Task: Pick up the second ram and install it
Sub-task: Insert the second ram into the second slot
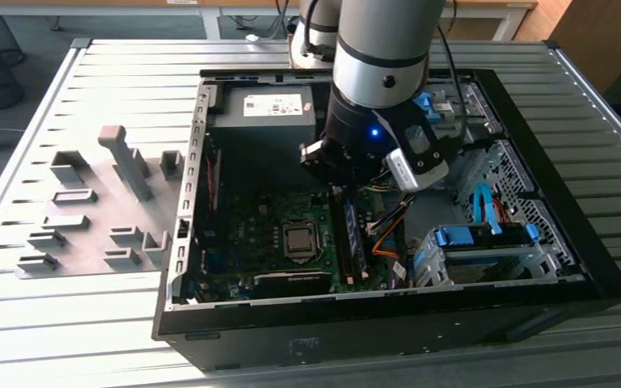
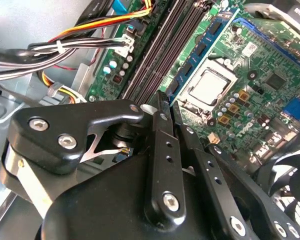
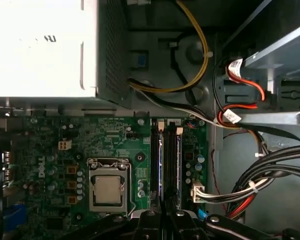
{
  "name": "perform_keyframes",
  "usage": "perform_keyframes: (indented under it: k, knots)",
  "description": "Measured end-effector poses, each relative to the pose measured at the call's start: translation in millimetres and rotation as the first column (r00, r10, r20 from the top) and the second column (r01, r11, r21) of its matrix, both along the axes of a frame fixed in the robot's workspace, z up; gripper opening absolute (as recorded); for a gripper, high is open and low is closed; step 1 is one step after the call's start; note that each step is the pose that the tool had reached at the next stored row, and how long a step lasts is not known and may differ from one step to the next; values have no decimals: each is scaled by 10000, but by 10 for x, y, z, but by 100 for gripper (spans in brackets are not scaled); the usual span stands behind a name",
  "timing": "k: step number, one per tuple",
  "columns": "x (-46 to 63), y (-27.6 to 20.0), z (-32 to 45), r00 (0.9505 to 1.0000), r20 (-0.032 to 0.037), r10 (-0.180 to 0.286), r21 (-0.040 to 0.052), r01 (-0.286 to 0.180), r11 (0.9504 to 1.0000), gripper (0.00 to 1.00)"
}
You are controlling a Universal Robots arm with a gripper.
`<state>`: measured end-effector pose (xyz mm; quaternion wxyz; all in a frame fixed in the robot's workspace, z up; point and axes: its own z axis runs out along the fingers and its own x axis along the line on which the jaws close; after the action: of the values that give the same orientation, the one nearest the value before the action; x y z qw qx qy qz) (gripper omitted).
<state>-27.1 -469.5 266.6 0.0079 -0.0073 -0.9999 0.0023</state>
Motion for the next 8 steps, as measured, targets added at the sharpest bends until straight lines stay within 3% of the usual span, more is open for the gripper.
perform_keyframes:
  k: [8]
  knots:
    - [1, -6, -146, 10000, 0, -83, -1, 83, 10000, 14]
